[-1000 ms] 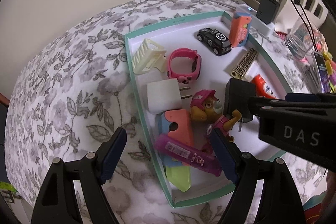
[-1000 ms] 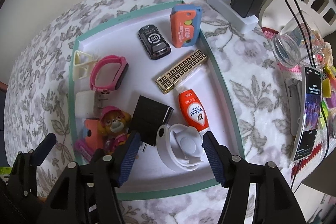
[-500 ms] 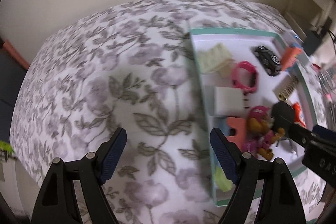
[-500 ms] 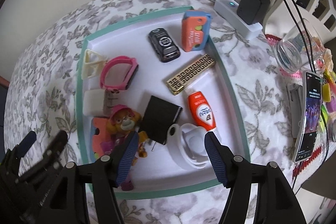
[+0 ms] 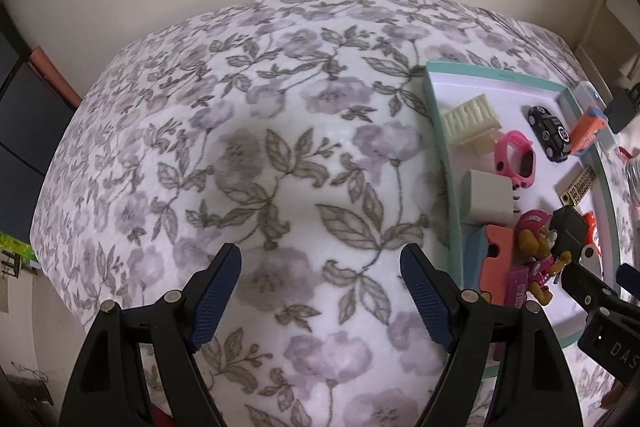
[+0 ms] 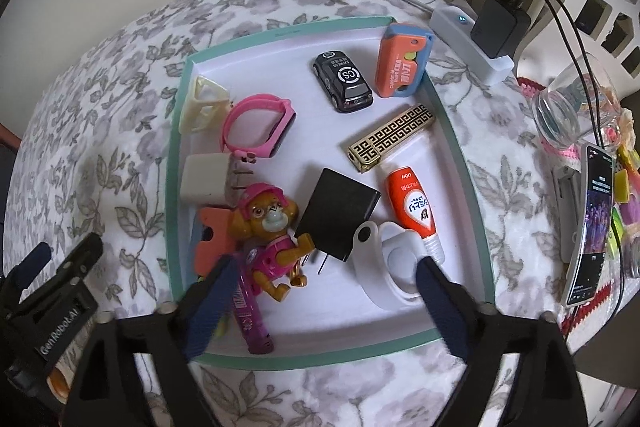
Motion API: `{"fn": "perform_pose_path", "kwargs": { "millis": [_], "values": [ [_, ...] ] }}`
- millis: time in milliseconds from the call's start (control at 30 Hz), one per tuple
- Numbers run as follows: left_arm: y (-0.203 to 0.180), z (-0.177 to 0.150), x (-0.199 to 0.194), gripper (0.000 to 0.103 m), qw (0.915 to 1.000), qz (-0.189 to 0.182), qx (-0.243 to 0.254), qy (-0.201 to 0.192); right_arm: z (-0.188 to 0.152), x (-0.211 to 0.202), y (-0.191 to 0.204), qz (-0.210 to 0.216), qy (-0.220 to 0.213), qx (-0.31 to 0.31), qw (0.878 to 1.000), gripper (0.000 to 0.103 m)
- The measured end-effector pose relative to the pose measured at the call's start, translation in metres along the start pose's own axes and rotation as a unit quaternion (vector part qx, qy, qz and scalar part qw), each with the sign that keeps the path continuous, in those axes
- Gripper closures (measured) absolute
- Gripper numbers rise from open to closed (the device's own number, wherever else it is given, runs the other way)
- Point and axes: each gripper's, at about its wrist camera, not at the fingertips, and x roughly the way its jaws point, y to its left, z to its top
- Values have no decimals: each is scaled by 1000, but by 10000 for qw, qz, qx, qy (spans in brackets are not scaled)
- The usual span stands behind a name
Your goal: Organize rigid objects
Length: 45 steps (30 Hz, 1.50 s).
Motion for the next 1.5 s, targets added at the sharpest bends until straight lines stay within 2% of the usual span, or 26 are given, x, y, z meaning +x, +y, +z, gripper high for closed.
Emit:
{"fn": "perform_pose_path", "kwargs": {
  "millis": [133,200,233,567,833,1000,1500],
  "values": [
    [10,-1,-2,20,9999,-45,-117,3,-1,-3,0,6,-69,17,10000,3],
    [14,-1,-3,11,9998,-52,-172,-15,-2,-5,1,4,-109,3,9999,0],
    [15,-1,-4,9,9998,-49,-198,-41,-2,-7,2,-2,-133,-10,9999,0],
    [31,-4,-15,9,9988,-148,-405,-239,-7,-24,10,-18,-417,-103,9991,0],
    [38,-9,-21,9,9982,-223,-503,-217,-12,-36,19,-53,-582,-226,9980,0],
    [39,-12,-28,9,9980,-176,-500,-337,-16,-44,23,-62,-679,-261,9973,0],
    [37,-19,-40,9,9974,-180,-455,-533,-25,-56,26,-14,-763,-313,9966,0]
  ]
}}
